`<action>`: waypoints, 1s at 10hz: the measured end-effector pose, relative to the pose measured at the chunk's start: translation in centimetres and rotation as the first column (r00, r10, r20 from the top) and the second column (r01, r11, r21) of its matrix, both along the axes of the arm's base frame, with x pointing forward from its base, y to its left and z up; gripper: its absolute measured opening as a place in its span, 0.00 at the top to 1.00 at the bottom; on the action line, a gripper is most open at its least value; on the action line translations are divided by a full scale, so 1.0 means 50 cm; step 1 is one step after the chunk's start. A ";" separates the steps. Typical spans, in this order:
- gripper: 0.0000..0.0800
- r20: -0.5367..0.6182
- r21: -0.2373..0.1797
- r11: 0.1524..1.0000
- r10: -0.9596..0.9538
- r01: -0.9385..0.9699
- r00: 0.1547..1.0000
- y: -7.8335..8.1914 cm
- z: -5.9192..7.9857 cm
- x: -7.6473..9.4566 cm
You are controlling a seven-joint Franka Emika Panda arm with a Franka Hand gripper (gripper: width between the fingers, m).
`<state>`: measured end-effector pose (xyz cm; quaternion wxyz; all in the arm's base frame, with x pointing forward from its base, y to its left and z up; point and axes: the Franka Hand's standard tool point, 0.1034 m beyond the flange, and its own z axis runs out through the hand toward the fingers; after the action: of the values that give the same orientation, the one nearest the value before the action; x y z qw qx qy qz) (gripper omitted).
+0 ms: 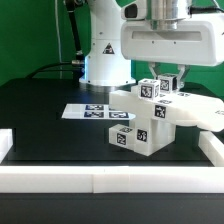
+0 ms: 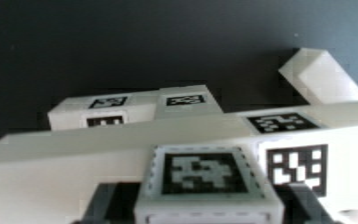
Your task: Assemble chair
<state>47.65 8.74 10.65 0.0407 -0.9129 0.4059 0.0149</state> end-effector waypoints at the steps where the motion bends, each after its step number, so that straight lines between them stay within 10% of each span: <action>1: 0.66 -0.006 0.003 0.997 -0.075 0.075 0.997 0.001 0.000 0.000; 4: 0.53 -0.012 0.002 0.991 -0.131 0.131 0.991 0.001 0.000 0.000; 6: 0.24 -0.006 0.002 0.997 -0.072 0.072 0.997 0.003 0.001 0.001; 10: 0.19 0.015 -0.013 0.977 0.215 -0.215 0.976 0.009 0.002 0.000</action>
Offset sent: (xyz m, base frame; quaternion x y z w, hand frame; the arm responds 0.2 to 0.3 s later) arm 0.0000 0.0000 0.0000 0.0000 0.0000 0.0000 1.0000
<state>47.66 9.18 10.77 0.0369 -0.9517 0.3045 0.0097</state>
